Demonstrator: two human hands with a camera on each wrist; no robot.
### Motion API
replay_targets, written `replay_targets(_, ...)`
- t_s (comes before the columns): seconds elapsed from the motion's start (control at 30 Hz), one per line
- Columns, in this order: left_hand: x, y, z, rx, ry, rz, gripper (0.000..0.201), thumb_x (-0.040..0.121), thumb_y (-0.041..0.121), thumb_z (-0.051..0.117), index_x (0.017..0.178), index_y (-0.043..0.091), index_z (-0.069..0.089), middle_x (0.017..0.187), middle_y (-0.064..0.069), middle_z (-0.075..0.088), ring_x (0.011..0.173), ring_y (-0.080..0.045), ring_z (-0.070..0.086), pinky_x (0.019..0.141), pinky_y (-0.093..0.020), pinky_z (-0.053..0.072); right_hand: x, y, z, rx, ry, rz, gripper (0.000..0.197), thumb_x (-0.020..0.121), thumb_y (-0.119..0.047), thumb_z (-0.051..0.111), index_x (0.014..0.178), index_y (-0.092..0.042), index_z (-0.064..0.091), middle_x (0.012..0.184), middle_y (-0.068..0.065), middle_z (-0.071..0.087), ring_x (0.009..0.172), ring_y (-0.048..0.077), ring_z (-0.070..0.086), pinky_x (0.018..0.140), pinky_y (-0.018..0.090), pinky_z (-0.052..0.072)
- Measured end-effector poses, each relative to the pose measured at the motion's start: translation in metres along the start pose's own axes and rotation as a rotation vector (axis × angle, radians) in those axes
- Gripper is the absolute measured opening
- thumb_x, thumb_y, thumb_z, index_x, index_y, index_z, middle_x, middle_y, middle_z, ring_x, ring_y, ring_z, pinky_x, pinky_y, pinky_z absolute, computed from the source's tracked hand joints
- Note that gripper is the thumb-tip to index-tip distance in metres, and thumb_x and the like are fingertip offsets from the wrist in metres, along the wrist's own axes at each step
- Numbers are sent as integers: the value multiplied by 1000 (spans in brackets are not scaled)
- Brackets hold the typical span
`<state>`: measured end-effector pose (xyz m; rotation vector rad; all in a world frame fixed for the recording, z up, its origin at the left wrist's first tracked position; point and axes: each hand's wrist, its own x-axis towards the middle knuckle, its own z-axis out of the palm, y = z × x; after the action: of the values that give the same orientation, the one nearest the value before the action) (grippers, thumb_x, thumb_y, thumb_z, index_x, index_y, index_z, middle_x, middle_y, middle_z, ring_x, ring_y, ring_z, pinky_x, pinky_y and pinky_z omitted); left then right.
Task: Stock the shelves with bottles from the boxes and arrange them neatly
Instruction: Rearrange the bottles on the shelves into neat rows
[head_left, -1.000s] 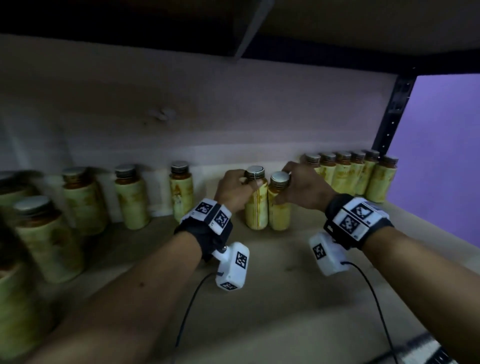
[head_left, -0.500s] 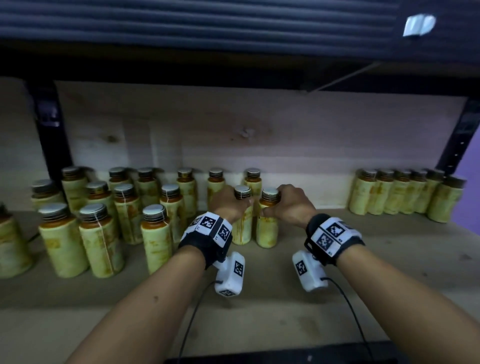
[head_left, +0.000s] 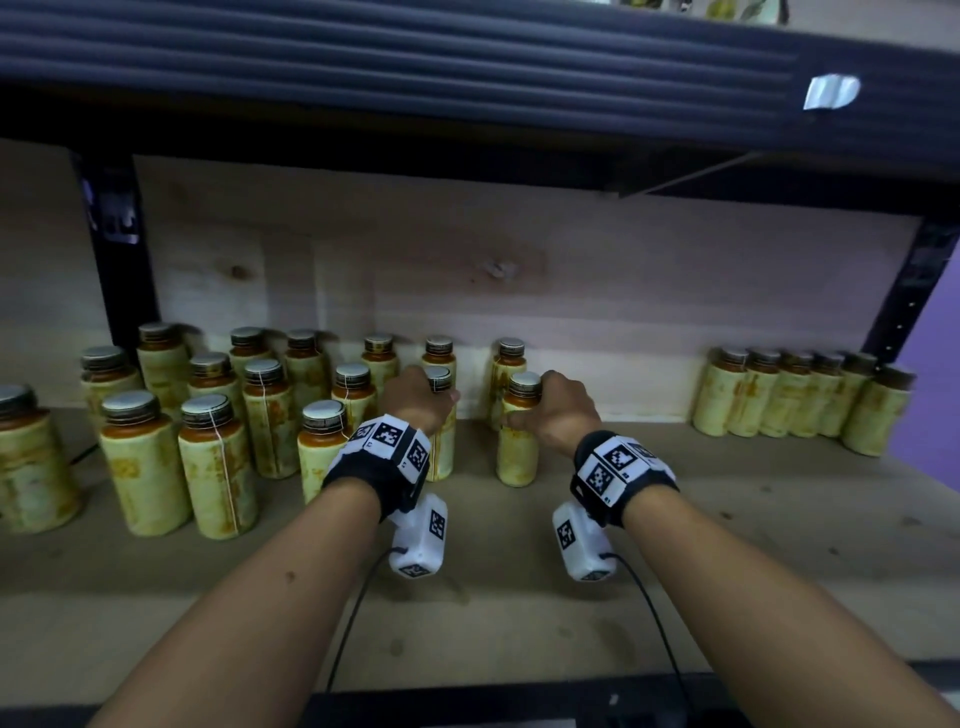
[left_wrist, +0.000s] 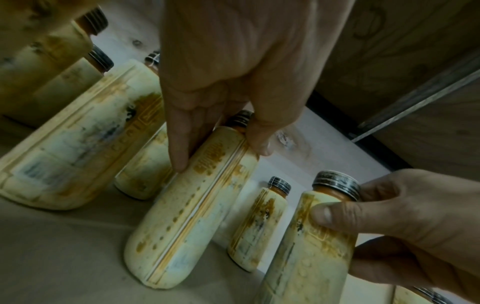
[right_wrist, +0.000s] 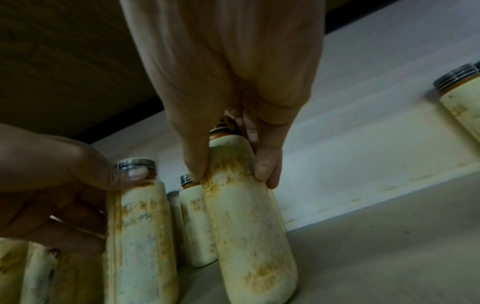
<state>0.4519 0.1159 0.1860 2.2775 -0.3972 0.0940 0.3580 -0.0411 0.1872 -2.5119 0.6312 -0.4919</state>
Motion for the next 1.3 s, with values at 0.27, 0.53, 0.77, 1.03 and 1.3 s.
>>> replay_targets(0.27,-2,-4,-2,37,27,-29,42,89,39,64,115,7,59,117,-13,65,107,-34,61,91,-40,51,4,-3,6,-5,-3,-23,51,75,-40,82,111,-16,55,111,6,66,99,26,64,82,35,50)
replay_targets(0.53,-7,-2,-2,11,6,-67,40,88,42,65,112,10,63,114,-11,67,102,-32,63,82,-33,50,1,-10,15,-63,60,26,53,78,-44,78,114,-15,52,115,9,65,102,30,63,80,34,47)
replay_targets(0.77,-34,12,-18,45,-59,-39,66,83,34,71,135,9,39,128,-12,56,115,-33,56,89,-38,47,-25,-20,3,1,-8,100,81,78,-49,75,134,-7,34,129,16,52,118,35,55,97,44,49)
replay_targets(1.03,-109,52,-14,173,-131,306,29,85,25,68,113,16,65,118,-7,63,106,-28,60,85,-33,49,-87,34,-77,-274,40,136,42,87,-38,69,111,-6,60,112,13,64,99,31,62,82,36,54)
replay_targets(1.3,-150,122,66,281,-585,586,15,81,24,71,95,20,70,105,-2,70,98,-21,64,88,-33,53,-151,154,-151,-406,62,370,29,86,-35,69,85,-8,57,87,9,61,71,24,56,56,29,43)
